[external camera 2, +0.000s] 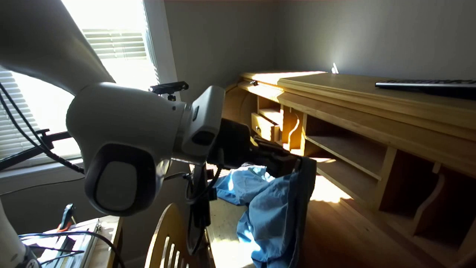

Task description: Straighten the blue cloth on the table

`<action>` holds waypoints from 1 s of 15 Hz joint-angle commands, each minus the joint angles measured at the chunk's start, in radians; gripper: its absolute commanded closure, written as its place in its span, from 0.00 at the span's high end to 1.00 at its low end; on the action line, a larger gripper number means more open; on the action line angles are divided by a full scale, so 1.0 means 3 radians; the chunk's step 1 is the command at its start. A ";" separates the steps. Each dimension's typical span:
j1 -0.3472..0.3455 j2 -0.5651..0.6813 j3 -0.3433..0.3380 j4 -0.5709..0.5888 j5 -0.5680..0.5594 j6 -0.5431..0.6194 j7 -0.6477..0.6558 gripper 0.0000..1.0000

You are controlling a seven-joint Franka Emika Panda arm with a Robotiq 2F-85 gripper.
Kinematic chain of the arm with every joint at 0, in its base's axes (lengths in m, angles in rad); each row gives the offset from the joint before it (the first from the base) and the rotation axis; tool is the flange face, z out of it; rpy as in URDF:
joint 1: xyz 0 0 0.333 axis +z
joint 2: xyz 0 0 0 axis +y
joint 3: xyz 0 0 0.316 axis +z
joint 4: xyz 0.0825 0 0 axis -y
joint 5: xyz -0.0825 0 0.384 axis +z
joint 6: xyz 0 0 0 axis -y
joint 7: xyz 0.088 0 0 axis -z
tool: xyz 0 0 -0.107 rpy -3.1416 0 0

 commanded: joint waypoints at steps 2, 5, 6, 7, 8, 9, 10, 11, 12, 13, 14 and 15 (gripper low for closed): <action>-0.0324 0.0831 0.0131 0.0145 0.0045 -0.0049 0.0421 0.01; -0.0699 0.1279 0.0363 0.0303 0.0066 -0.0141 0.0610 0.01; -0.1167 0.1132 0.0886 0.0349 0.0366 -0.0272 0.0224 0.01; -0.1364 0.1234 0.1066 0.0442 0.0459 -0.0359 0.0197 0.01; -0.1625 0.1322 0.1339 0.0551 0.0568 -0.0428 0.0163 0.01; -0.1902 0.1312 0.1619 0.0631 0.0686 -0.0535 0.0012 0.01; -0.2133 0.1366 0.1847 0.0745 0.0715 -0.0602 -0.0046 0.01; -0.2329 0.1398 0.2037 0.0840 0.0732 -0.0671 -0.0120 0.01; -0.2517 0.1430 0.2224 0.0929 0.0731 -0.0727 -0.0170 0.01; -0.2711 0.1425 0.2402 0.1002 0.0670 -0.0806 -0.0202 0.01; -0.2855 0.1447 0.2543 0.1077 0.0657 -0.0878 -0.0243 0.01; -0.2967 0.1444 0.2651 0.1126 0.0625 -0.0967 -0.0266 0.01</action>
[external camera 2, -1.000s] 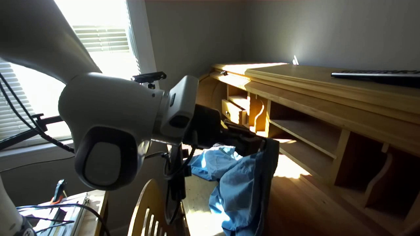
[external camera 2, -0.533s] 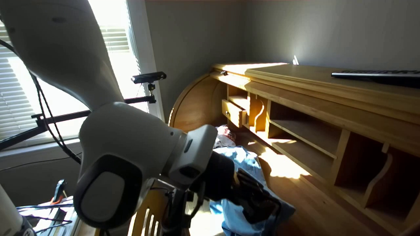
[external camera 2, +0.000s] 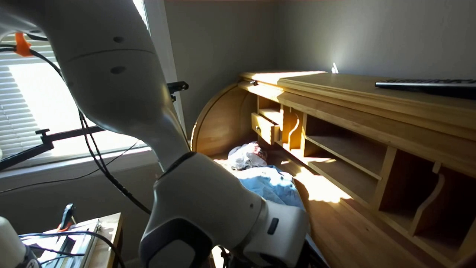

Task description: Straighten the blue cloth on the table

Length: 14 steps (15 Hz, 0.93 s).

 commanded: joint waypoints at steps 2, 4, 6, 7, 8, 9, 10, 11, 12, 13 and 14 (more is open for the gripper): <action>-0.0458 0.0060 0.0454 0.0312 0.0048 -0.0486 -0.0262 0.01; -0.0520 0.0040 0.0510 0.0355 0.0054 -0.0597 -0.0289 0.28; -0.0603 -0.0149 0.0622 0.0297 -0.0008 -0.0661 -0.0236 0.40; -0.0576 -0.0301 0.0619 0.0216 0.0020 -0.0727 -0.0251 0.49; -0.0584 -0.0447 0.0645 0.0134 0.0004 -0.0811 -0.0255 0.55; -0.0543 -0.0674 0.0638 0.0010 0.0056 -0.1070 -0.0240 0.61; -0.0640 -0.0865 0.0756 -0.0073 -0.0038 -0.1269 -0.0169 0.69; -0.0647 -0.1011 0.0796 -0.0120 -0.0017 -0.1487 -0.0136 0.75; -0.0724 -0.1192 0.0935 -0.0183 -0.0041 -0.1738 -0.0075 0.84; -0.0839 -0.1375 0.1111 -0.0239 -0.0081 -0.1993 0.0005 0.90; -0.0953 -0.1563 0.1337 -0.0292 0.0067 -0.2240 -0.0014 0.98</action>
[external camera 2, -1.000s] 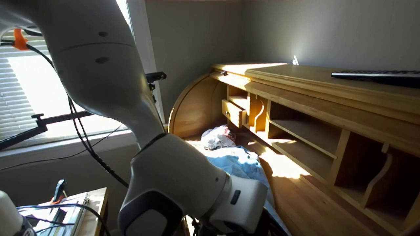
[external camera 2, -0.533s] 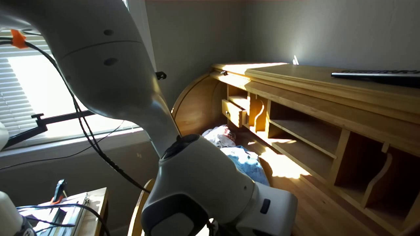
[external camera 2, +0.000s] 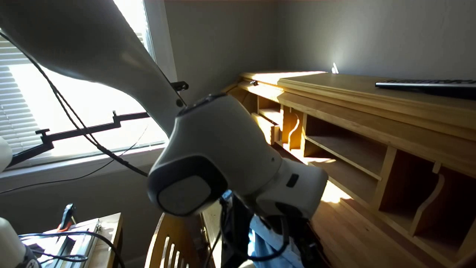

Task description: Straighten the blue cloth on the table

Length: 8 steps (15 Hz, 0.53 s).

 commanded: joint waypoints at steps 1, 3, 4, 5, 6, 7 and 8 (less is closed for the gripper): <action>-0.0338 -0.0846 0.0629 -0.0360 0.0318 -0.0903 0.0032 0.99; -0.0238 -0.1240 0.0717 -0.0447 0.0920 -0.1450 -0.0159 1.00; -0.0172 -0.1416 0.0679 -0.0457 0.1081 -0.1720 -0.0117 1.00; -0.0014 -0.1581 0.0522 -0.0426 0.1146 -0.1992 -0.0042 1.00; 0.0016 -0.1733 0.0479 -0.0407 0.1159 -0.2262 0.0034 1.00; 0.0015 -0.1872 0.0429 -0.0339 0.1105 -0.2533 0.0103 1.00; 0.0018 -0.1955 0.0388 -0.0292 0.1064 -0.2740 0.0160 1.00</action>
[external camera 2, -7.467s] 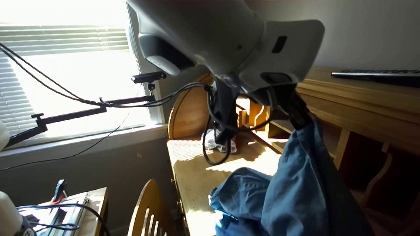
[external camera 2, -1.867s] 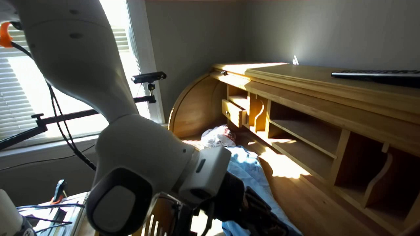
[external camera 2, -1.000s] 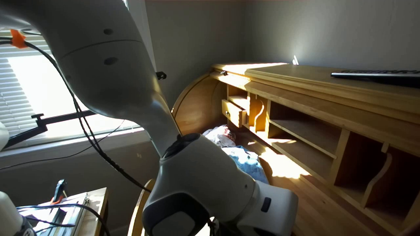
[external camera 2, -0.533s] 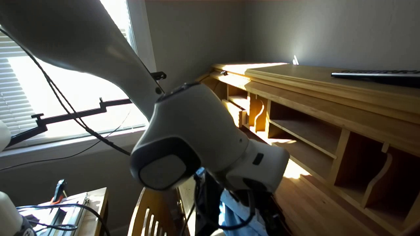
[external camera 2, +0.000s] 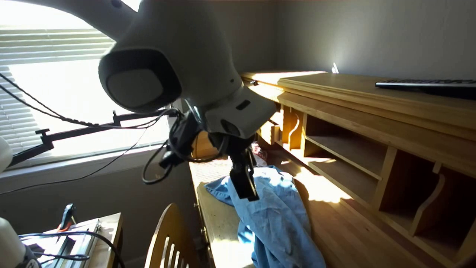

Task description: Straighten the blue cloth on the table

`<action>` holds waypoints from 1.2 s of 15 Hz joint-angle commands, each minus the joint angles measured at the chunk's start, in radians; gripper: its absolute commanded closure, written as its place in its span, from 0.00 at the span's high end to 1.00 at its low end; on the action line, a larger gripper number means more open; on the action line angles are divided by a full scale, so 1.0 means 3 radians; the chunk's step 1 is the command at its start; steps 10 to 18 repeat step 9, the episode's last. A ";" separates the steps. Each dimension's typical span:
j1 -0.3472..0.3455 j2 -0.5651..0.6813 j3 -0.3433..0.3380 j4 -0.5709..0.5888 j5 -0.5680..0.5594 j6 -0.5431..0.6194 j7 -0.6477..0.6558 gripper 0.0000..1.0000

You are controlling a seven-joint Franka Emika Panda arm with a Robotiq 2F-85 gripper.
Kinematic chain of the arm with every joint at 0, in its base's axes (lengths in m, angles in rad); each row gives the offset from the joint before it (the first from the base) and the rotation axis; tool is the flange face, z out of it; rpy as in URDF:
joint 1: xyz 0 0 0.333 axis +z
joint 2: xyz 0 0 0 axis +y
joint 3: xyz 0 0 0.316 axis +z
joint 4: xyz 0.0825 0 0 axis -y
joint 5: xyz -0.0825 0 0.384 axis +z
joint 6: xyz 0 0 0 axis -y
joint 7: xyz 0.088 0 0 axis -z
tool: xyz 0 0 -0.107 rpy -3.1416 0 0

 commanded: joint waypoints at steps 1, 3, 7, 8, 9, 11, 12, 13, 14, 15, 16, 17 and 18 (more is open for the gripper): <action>0.0038 -0.0524 -0.0179 0.0012 -0.0047 -0.0715 0.0207 1.00; 0.0074 -0.0416 -0.0200 0.0034 -0.0056 -0.0587 0.0122 1.00; 0.0059 -0.0558 -0.0240 0.0035 -0.0056 -0.0735 0.0135 1.00; 0.0059 -0.0554 -0.0240 0.0034 -0.0056 -0.0735 0.0137 1.00; 0.0059 -0.0553 -0.0240 0.0031 -0.0056 -0.0735 0.0139 1.00; 0.0059 -0.0553 -0.0240 0.0031 -0.0056 -0.0735 0.0139 1.00; 0.0059 -0.0553 -0.0240 0.0031 -0.0056 -0.0735 0.0139 1.00; 0.0059 -0.0553 -0.0240 0.0031 -0.0056 -0.0735 0.0139 1.00; 0.0059 -0.0553 -0.0240 0.0031 -0.0056 -0.0735 0.0139 1.00; 0.0059 -0.0553 -0.0240 0.0031 -0.0056 -0.0735 0.0139 1.00; 0.0059 -0.0553 -0.0240 0.0031 -0.0056 -0.0735 0.0139 1.00; 0.0059 -0.0553 -0.0240 0.0031 -0.0056 -0.0735 0.0139 1.00; 0.0059 -0.0553 -0.0240 0.0031 -0.0056 -0.0735 0.0139 1.00</action>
